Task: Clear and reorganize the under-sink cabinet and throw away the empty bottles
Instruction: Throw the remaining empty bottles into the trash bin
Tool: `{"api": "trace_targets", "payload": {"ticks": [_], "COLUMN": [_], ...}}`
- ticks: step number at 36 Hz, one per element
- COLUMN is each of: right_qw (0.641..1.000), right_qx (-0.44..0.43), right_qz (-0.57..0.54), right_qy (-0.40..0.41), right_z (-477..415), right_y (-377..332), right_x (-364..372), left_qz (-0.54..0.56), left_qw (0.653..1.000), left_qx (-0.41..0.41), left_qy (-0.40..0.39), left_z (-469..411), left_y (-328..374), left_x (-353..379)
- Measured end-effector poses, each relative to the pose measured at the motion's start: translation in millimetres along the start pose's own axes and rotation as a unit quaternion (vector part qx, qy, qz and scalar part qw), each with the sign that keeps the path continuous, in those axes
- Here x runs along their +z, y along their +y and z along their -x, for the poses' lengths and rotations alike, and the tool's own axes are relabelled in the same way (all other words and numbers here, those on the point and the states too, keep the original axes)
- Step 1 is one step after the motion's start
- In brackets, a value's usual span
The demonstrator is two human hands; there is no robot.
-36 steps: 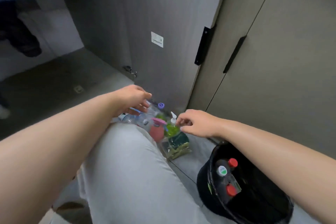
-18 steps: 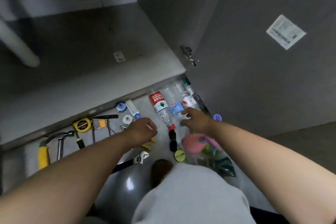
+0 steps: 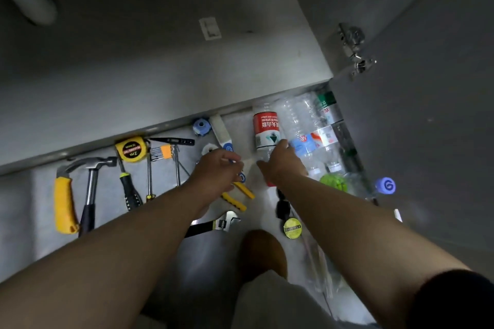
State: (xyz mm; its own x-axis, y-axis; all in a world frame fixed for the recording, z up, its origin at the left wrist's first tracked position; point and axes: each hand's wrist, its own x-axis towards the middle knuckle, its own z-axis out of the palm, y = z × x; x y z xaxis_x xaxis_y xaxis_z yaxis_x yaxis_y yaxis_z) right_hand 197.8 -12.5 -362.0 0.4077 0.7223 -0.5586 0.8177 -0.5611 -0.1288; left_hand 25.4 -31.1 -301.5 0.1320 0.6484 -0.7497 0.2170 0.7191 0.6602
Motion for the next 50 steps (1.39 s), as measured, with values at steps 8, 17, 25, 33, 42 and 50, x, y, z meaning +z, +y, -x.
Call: {"api": "trace_targets", "payload": {"ticks": [8,17,25,33,42,50], "right_qw": [0.917,0.949,0.995,0.994,0.961,0.902], "right_qx": [0.005,-0.115,0.043,0.092,-0.003,-0.065], "right_qz": [-0.34,-0.233,-0.033,-0.051,-0.275,-0.427], "right_qy": [-0.208,-0.18,0.082,-0.009,-0.029,-0.03], "right_z": [51.4,31.6,-19.9,-24.0,35.1,153.8], "right_y": [6.1,23.2,31.8,23.0,30.2,69.8], "right_x": [2.4,-35.4,-36.8,-18.7,-61.4,-161.3], "left_qz": [0.005,0.046,0.117,0.095,0.058,-0.01], "left_qw": [1.0,0.999,0.991,0.994,0.998,0.989], "left_qx": [-0.01,-0.011,-0.059,-0.038,0.001,0.12], "left_qy": [0.003,0.0,-0.019,-0.03,-0.031,-0.085], "left_z": [-12.3,-7.0,-2.0,-3.2,42.7,143.7], "left_y": [4.5,-6.8,-15.4,-13.1,44.9,121.2], "left_x": [9.3,10.5,2.6,-7.7,-3.5,25.5]}}
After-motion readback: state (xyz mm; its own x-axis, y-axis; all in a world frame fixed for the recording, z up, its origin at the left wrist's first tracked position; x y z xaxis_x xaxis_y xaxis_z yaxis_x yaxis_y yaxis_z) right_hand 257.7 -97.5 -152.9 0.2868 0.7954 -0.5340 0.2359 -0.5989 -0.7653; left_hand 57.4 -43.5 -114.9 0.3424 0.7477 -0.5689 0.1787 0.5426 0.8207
